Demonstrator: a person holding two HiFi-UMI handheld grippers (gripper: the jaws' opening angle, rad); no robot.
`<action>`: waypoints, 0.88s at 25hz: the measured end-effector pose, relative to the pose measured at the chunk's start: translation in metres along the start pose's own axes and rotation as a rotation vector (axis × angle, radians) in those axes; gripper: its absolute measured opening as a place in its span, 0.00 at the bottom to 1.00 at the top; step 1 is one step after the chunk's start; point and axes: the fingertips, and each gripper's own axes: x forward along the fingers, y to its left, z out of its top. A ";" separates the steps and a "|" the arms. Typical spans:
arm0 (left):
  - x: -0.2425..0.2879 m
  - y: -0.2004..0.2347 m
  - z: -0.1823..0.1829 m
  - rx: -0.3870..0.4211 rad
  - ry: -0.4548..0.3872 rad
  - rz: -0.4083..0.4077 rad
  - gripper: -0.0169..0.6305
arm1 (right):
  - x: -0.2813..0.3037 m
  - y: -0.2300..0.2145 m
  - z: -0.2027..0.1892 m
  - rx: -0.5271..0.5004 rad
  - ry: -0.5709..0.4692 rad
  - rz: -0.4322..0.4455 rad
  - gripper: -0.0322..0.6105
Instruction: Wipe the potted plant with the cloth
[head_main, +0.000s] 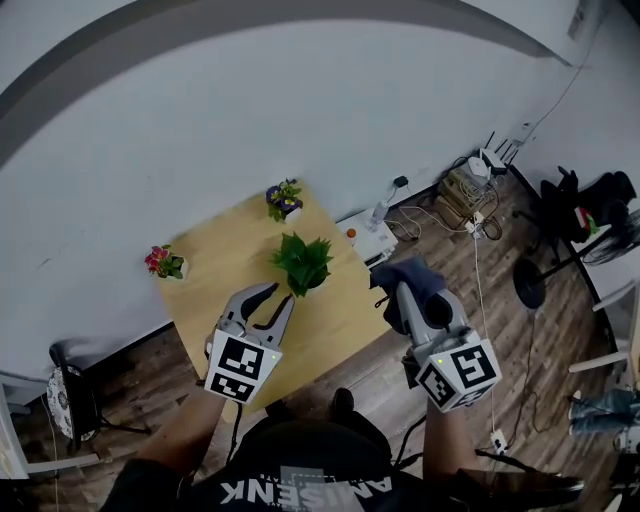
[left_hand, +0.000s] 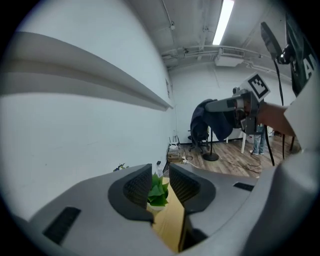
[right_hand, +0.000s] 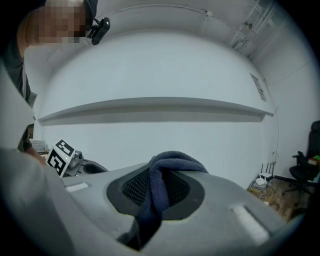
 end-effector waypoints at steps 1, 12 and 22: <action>0.006 -0.004 -0.005 0.025 0.029 -0.002 0.20 | -0.001 -0.003 -0.001 0.003 0.005 0.000 0.12; 0.093 -0.049 -0.069 0.237 0.336 0.001 0.24 | -0.012 -0.046 -0.021 0.006 0.057 0.082 0.12; 0.145 -0.057 -0.130 0.365 0.545 0.013 0.24 | -0.016 -0.090 -0.051 0.044 0.110 0.093 0.12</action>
